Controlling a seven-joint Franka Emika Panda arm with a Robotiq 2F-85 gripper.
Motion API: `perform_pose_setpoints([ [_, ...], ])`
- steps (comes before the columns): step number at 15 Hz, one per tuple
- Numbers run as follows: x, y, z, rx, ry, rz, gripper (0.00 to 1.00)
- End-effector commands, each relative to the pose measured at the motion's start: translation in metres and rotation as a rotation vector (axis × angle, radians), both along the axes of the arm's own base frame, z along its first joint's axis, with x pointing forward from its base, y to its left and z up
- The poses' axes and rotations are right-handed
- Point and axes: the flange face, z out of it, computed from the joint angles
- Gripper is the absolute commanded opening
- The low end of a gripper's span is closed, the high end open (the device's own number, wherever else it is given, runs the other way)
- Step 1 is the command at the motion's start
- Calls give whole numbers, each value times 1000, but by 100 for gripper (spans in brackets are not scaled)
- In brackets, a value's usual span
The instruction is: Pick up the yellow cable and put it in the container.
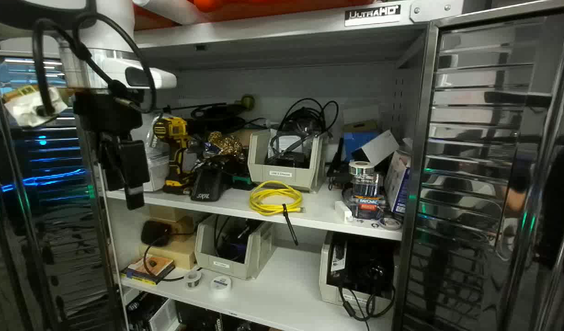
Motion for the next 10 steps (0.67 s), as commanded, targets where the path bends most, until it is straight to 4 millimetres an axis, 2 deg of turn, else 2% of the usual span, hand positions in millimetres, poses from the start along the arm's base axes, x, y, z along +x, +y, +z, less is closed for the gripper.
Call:
perform_pose_setpoints([
  [1,1,0,4,1,-6,1,100],
  [4,2,1,11,3,-21,2,100],
  [8,1,1,11,3,-22,2,100],
  [10,19,0,8,3,-31,-10,100],
])
